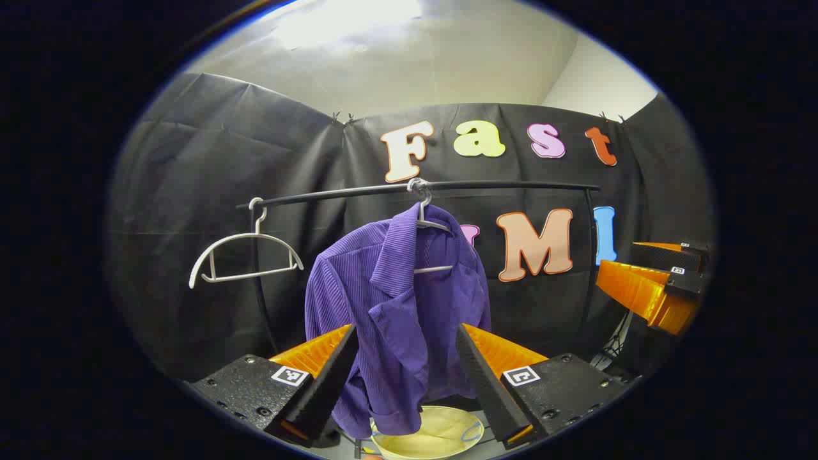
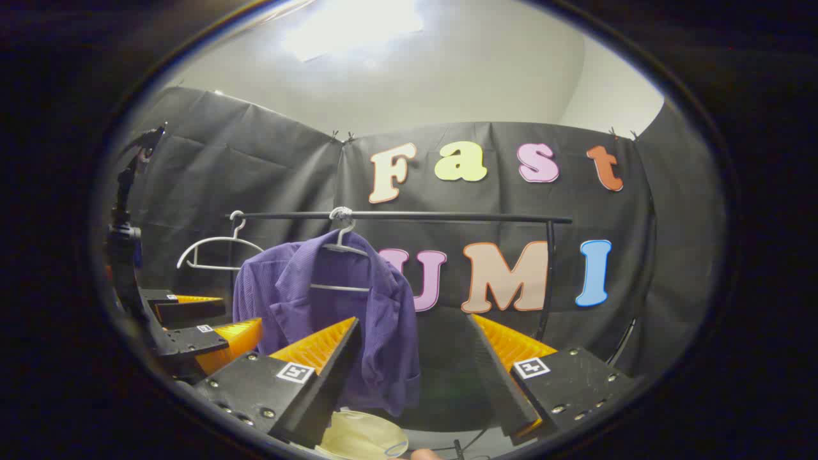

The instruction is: Grasp the clothes on the hanger with both hands and then place them into the laundry hamper below.

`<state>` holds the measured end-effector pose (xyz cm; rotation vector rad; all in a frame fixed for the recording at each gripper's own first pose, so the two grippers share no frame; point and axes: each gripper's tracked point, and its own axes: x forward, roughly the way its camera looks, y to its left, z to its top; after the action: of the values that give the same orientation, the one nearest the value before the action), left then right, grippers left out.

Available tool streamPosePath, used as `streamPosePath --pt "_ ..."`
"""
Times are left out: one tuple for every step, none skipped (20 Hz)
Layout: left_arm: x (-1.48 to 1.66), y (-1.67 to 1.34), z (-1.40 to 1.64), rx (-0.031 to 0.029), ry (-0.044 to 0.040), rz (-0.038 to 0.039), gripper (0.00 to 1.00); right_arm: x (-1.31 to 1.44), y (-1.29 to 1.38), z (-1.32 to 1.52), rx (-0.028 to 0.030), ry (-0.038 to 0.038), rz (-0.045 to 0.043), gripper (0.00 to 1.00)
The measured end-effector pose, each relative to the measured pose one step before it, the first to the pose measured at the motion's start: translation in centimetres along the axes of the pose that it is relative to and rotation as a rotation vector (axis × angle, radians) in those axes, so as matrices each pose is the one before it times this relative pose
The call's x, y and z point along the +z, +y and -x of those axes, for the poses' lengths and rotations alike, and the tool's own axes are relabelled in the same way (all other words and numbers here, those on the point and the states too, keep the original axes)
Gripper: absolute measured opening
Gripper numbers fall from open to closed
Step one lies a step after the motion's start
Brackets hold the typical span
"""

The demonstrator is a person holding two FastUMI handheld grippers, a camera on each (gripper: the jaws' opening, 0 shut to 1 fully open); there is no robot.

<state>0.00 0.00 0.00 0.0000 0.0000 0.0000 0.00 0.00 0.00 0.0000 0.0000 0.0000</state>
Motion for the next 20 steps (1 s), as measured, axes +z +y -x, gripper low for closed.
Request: streamPosePath --pt "-0.076 -0.065 -0.052 -0.00323 -0.00016 -0.00082 0.91 0.030 -0.079 -0.062 -0.00262 -0.00268 -0.00321 0.97" --pt "0.086 -0.189 -0.004 -0.00442 -0.00433 0.00248 0.91 0.080 -0.135 0.005 -0.00486 -0.00195 -0.00482 0.92" --pt "0.019 -0.281 -0.159 -0.00598 -0.00216 0.00351 0.91 0.155 0.006 -0.075 0.00045 -0.00119 -0.00514 0.97" --pt "0.155 -0.352 -0.204 -0.00566 -0.00107 0.00268 0.91 -0.082 -0.045 -0.169 0.00003 0.00062 -0.00293 0.97" --pt "-0.052 -0.330 -0.205 -0.00521 0.00176 0.00158 0.91 -0.007 -0.176 -0.029 -0.00186 0.00067 0.00072 0.97" --pt "0.086 -0.364 -0.151 -0.00619 -0.00105 0.00157 0.95 -0.046 -0.165 0.008 -0.00027 0.00009 0.00090 0.97" --pt "-0.004 -0.314 -0.180 -0.00423 0.00122 0.00057 0.91 0.055 -0.204 -0.106 -0.00165 0.00098 0.00131 0.97" --pt "-0.050 -0.268 -0.109 -0.00391 0.00390 0.00074 0.91 -0.111 -0.097 -0.070 0.00040 0.00141 0.00072 0.97" --pt "-0.090 -0.236 -0.056 -0.00176 0.00172 0.00111 0.91 -0.066 -0.129 -0.131 0.00170 0.00126 0.00016 0.97" --pt "0.099 -0.217 -0.104 -0.00161 0.00061 -0.00014 0.91 -0.061 -0.087 -0.096 0.00464 0.00078 -0.00046 0.97" --pt "-0.014 -0.183 -0.096 0.00017 -0.00118 -0.00321 0.91 -0.018 -0.049 -0.120 0.00195 0.00155 -0.00039 0.97" --pt "0.105 -0.163 -0.150 0.00154 -0.00137 -0.00573 0.91 -0.166 -0.135 -0.082 0.00412 0.00105 -0.00018 0.97" --pt "-0.080 -0.110 -0.193 0.00453 0.00087 -0.00583 0.91 -0.029 -0.097 -0.166 0.00288 0.00083 -0.00070 0.97" --pt "-0.035 -0.037 -0.266 0.00809 0.00132 -0.00454 0.91 -0.152 -0.120 -0.240 0.00302 0.00086 -0.00199 0.97" --pt "-0.102 -0.060 -0.367 0.01140 0.00083 -0.00190 0.91 -0.073 -0.080 -0.191 0.00463 0.00176 -0.00318 0.97" --pt "0.041 -0.026 -0.456 0.01635 0.00033 -0.00158 0.91 -0.103 -0.129 -0.263 0.00550 0.00051 -0.00358 0.97" --pt "-0.143 0.106 -0.532 0.01988 -0.00040 -0.00052 0.91 -0.027 -0.116 -0.281 0.00769 -0.00111 -0.00238 0.97" --pt "-0.108 0.091 -0.637 0.02244 -0.00103 0.00071 0.91 -0.131 -0.188 -0.301 0.00729 0.00007 -0.00058 0.97" --pt "-0.245 0.044 -0.658 0.02346 0.00096 0.00113 0.91 -0.050 -0.244 -0.310 0.01017 0.00074 0.00113 0.97" --pt "-0.212 0.188 -0.790 0.02698 0.00020 -0.00084 0.91 -0.111 -0.313 -0.478 0.00849 0.00061 0.00362 0.93"
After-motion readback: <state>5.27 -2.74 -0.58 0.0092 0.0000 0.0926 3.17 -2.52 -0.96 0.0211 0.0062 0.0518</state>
